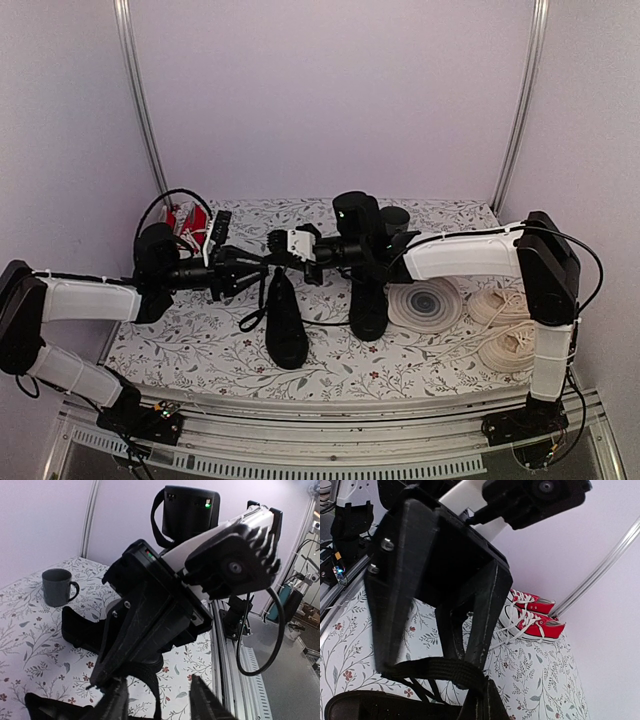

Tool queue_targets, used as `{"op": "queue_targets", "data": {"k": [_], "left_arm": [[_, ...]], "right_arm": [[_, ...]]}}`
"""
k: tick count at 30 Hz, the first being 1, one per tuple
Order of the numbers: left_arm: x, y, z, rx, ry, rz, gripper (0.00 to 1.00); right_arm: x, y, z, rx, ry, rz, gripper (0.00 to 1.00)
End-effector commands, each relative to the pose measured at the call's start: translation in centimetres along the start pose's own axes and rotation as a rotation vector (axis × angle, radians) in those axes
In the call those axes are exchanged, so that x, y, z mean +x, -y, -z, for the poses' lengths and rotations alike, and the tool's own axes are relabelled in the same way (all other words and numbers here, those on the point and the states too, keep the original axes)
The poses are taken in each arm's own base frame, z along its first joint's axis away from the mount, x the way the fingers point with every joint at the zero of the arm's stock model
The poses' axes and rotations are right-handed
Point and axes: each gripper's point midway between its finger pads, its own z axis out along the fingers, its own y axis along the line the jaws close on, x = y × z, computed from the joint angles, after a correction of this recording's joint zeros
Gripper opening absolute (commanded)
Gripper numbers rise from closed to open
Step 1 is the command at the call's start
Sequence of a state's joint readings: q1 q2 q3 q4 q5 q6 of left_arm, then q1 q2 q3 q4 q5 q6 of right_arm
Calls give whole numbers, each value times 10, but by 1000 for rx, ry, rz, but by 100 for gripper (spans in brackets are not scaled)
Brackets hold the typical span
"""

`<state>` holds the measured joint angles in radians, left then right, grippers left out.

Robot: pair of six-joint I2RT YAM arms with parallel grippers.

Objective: Tie the shoes
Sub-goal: Pass from the left arm to the right, then pick up the shoelace from the center of the board.

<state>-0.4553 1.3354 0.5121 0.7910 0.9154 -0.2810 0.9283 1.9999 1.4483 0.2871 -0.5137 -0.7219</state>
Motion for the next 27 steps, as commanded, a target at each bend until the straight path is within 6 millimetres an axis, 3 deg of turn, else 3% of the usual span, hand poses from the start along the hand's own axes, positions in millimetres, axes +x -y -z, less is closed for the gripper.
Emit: {"op": "queue_targets", "data": {"k": [1,4,7,9,11,15,18,23,27], "left_arm": [[-5,-13,4,-106,-46,-49,58],[-13,-49,20,-366,-87,-72,59],[-11,-93,51,-617,-105,61,59],[6,-108,66,-675,-100,214,58],[39,-117,72,-712,-137,371,57],[111,-121,76,-760,-300,615,54],[145,-111,70,-771,-409,651,54],[182,-99,72,-827,-530,640,56],[196,-93,70,-804,-576,657,53]], "right_arm": [[-1,29,16,98,-14,-113,1],[12,35,25,114,-29,-222,1],[26,33,30,122,-52,-310,1],[31,29,32,127,-64,-337,1],[34,28,35,134,-68,-358,1],[27,24,42,130,-45,-356,1],[24,20,47,123,-30,-346,1],[23,14,52,115,-19,-345,1],[24,11,54,109,-22,-342,1]]}}
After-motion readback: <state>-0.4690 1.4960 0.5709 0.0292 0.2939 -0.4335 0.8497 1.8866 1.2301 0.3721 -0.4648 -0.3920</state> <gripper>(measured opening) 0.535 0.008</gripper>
